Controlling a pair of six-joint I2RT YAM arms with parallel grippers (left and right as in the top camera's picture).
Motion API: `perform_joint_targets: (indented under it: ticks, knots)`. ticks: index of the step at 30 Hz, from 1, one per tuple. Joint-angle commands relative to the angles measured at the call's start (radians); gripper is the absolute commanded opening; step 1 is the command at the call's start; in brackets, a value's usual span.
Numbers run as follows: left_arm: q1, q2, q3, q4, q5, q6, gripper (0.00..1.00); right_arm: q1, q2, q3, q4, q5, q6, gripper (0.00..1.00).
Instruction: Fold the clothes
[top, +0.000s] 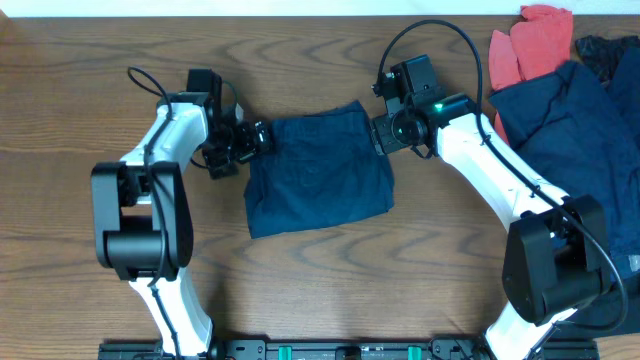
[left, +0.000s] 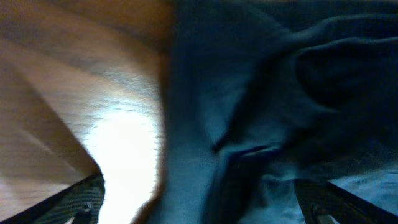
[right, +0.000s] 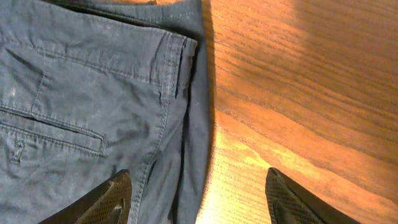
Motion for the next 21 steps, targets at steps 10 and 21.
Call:
perform_joint_targets:
  ticks: [10,21]
  knots:
    - [-0.078,0.056,-0.010,0.054,0.189,0.107,0.48,-0.007,-0.016,0.014,-0.021,0.013,-0.012,0.67]
    - [0.088,-0.043,0.011,0.118,-0.013,0.076,0.06,-0.011,-0.016,0.014,-0.060,0.077,-0.013,0.68]
